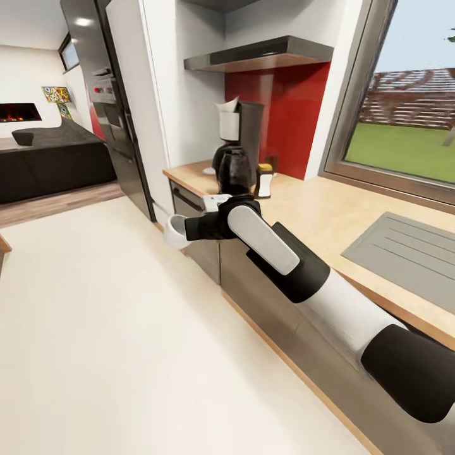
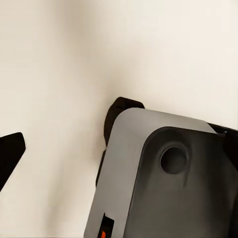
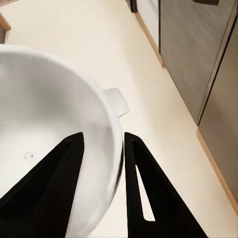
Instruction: Set up a coffee station on the kitchen countertop: keep the coffee maker on the countertop, move the bottle of coffee from the kitchen shelf to the counter next to the coffee maker, place a paper coffee filter on top of the coffee maker, put the saucer next to the coffee maker with the coffee cup on the saucer, and place the electric kettle next to the coffee maker.
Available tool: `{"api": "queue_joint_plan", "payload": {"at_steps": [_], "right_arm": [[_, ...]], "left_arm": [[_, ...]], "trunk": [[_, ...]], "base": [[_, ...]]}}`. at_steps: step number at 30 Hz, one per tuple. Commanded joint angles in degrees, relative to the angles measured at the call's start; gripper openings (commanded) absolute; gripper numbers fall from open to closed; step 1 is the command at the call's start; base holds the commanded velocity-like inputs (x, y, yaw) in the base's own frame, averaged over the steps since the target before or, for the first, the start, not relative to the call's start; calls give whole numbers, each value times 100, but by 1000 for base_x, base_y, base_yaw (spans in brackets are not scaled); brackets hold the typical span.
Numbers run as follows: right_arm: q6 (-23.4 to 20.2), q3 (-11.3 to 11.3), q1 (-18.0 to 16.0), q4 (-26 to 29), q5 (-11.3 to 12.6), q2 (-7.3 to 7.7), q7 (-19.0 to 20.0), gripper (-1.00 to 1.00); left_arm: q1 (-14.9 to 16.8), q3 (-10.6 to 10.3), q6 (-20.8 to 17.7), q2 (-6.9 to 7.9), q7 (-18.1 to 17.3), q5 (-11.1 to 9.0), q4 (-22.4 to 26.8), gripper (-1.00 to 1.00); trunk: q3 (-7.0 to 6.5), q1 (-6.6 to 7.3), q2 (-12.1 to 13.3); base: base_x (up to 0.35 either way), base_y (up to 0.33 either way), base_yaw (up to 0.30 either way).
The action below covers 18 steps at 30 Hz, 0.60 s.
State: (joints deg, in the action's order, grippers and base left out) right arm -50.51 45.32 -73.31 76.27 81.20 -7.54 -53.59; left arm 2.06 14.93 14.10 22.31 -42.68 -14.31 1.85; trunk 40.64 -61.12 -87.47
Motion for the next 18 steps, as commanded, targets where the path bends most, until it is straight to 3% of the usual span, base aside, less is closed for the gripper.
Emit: {"api": "queue_joint_plan", "payload": {"at_steps": [1, 12, 18], "right_arm": [[-11, 3, -8, 2, 45, -2, -55, -100], [-12, 3, -6, 2, 47, -2, -55, -100], [-12, 7, -6, -3, 50, -2, -55, -100]], "left_arm": [[5, -8, 15, 1, -21, -21, -9, 100], [5, -6, 16, 1, -21, -24, -7, 100], [5, 181, 19, 8, -6, -35, 279, 100]], "trunk": [[6, -3, -3], [6, -3, -3], [6, -3, -3]], "base": [[281, 237, 0], [281, 237, 0], [282, 228, 0]]}}
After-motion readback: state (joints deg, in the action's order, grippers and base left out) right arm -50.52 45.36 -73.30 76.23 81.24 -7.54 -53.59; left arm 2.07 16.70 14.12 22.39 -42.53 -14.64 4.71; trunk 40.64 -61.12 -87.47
